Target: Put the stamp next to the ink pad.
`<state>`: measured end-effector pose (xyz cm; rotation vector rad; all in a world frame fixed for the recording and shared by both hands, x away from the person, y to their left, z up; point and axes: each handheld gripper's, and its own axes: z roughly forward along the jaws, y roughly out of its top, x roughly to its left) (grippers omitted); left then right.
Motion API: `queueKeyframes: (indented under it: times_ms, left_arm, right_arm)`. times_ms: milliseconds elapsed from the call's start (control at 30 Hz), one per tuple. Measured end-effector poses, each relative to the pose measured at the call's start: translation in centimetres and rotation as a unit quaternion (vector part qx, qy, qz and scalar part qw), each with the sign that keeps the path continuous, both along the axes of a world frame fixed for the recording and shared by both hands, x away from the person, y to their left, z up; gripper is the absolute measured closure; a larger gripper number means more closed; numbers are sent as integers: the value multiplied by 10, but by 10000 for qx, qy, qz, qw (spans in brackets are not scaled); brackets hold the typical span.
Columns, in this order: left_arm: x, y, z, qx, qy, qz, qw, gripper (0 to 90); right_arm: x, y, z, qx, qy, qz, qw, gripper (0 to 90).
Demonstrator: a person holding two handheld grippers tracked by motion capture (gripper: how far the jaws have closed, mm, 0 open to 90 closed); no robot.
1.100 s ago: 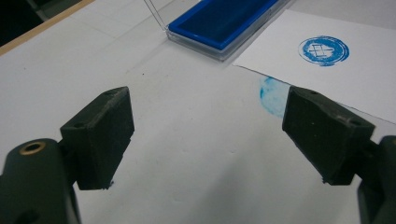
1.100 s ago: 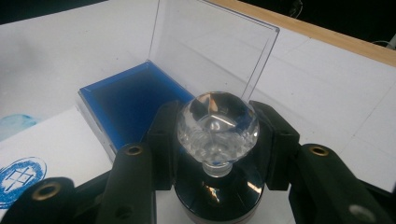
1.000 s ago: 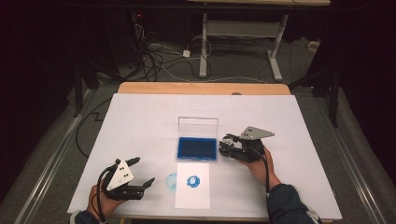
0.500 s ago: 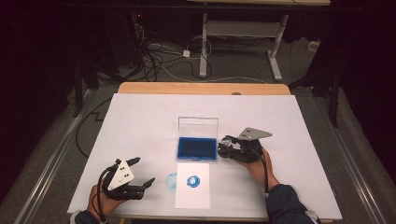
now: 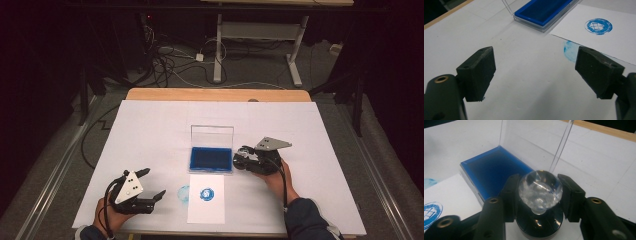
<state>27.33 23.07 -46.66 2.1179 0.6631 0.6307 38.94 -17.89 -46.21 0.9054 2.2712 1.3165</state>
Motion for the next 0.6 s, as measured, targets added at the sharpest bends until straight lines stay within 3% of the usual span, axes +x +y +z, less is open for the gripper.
queueKeyframes:
  times_ms: [600]
  left_arm:
    - [-1,-1,0,5,7,-16,10000,159]
  right_arm:
    - [-9,0,18,48,-314,-77,9995,317]
